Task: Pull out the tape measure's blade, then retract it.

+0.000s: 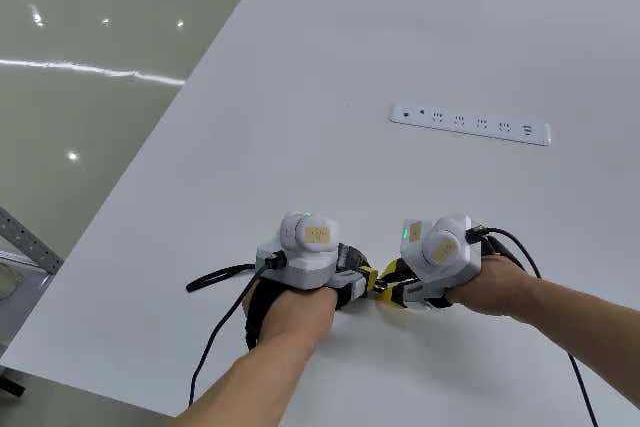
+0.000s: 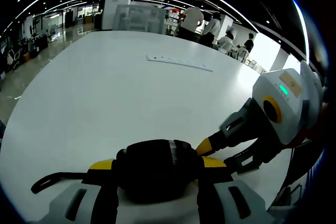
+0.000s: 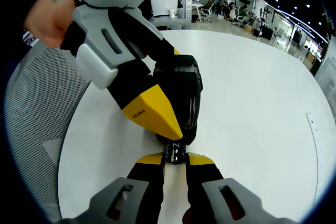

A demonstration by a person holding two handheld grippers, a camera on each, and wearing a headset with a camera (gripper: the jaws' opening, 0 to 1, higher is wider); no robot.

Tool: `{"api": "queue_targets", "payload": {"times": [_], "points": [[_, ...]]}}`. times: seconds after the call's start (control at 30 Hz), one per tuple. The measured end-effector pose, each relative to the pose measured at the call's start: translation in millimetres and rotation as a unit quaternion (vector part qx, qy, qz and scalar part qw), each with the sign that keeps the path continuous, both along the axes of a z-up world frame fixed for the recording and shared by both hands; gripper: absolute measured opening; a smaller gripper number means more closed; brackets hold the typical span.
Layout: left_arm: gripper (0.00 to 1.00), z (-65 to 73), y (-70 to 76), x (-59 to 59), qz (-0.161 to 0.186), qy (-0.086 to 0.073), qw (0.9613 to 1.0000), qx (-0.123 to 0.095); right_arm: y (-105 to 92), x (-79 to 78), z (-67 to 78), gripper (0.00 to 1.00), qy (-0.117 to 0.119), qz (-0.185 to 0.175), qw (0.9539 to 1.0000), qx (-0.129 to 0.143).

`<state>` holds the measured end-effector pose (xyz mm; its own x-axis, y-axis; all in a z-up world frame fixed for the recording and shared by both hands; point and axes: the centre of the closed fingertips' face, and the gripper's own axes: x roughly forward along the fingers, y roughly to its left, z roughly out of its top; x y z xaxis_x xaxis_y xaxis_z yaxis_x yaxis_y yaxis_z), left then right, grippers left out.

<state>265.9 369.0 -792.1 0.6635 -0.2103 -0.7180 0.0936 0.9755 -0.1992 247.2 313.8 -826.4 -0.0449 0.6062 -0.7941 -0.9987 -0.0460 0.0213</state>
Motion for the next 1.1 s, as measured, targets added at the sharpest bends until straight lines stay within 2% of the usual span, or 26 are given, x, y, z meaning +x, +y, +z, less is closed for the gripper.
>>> {"api": "queue_targets", "payload": {"times": [0.57,0.9,1.1], "points": [[0.57,-0.3,0.3,-0.6,0.001,0.001,1.0000,0.000,8.3,-0.7,0.3,0.12,-0.006,-0.003,1.0000,0.001],[0.57,0.0,0.2,-0.7,0.002,0.000,1.0000,0.002,8.5,-0.1,-0.1,0.13,-0.003,-0.026,0.9997,0.000],[0.58,0.4,-0.1,-0.6,0.001,-0.001,1.0000,0.004,8.5,0.1,-0.3,0.13,-0.004,-0.026,0.9996,-0.001]]}}
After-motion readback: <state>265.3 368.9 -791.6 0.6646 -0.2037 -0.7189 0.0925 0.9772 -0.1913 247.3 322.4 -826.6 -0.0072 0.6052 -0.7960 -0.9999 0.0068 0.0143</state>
